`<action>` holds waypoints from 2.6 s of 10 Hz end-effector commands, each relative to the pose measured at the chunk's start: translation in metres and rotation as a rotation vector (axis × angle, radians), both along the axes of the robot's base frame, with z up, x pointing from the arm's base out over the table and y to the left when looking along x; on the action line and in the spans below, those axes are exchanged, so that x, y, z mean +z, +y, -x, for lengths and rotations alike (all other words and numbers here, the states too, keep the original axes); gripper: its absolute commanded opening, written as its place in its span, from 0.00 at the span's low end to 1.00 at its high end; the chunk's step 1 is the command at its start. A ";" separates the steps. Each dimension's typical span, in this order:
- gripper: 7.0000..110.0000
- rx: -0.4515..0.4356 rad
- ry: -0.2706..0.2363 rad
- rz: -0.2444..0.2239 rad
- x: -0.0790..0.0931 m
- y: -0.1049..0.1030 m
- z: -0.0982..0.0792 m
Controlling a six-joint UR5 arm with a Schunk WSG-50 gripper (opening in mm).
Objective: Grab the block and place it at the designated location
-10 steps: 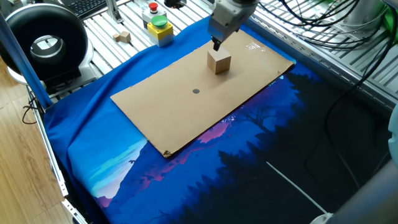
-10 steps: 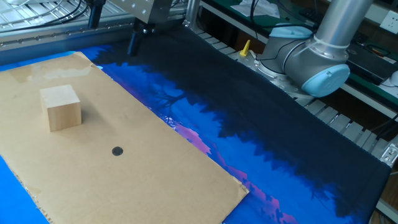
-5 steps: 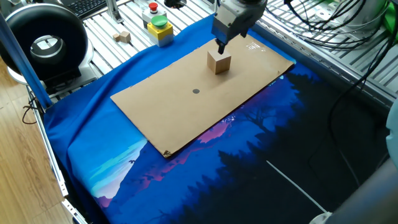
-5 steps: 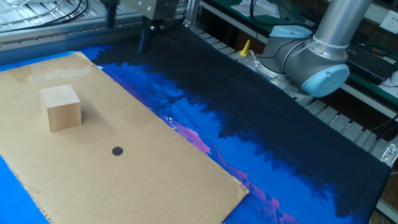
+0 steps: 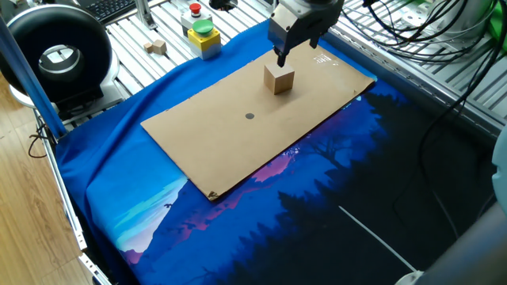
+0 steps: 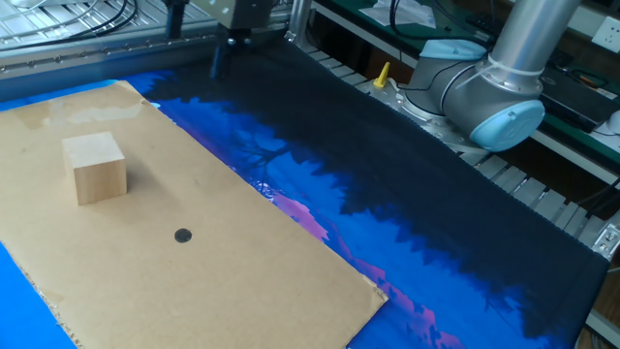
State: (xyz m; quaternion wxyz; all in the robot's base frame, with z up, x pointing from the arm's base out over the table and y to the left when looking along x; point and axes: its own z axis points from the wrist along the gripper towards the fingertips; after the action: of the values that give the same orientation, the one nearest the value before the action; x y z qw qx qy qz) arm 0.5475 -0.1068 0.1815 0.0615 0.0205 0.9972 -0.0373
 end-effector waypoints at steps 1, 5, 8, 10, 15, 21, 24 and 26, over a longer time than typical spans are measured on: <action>0.79 0.000 -0.028 0.033 0.001 -0.009 -0.008; 0.79 -0.001 -0.023 0.002 0.000 -0.001 -0.007; 0.79 0.003 -0.033 -0.006 0.000 0.001 -0.009; 0.79 0.040 -0.099 -0.033 0.003 0.009 -0.026; 0.97 0.006 -0.179 -0.053 0.008 0.013 -0.045; 0.97 0.126 -0.139 -0.068 0.006 0.022 -0.036; 0.97 0.247 -0.040 -0.076 0.012 -0.009 -0.043; 0.97 0.261 -0.024 -0.052 0.014 -0.022 -0.058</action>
State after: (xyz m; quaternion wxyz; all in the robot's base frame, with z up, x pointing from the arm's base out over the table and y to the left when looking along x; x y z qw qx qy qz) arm 0.5913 -0.1119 0.1908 0.0930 -0.0829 0.9922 -0.0025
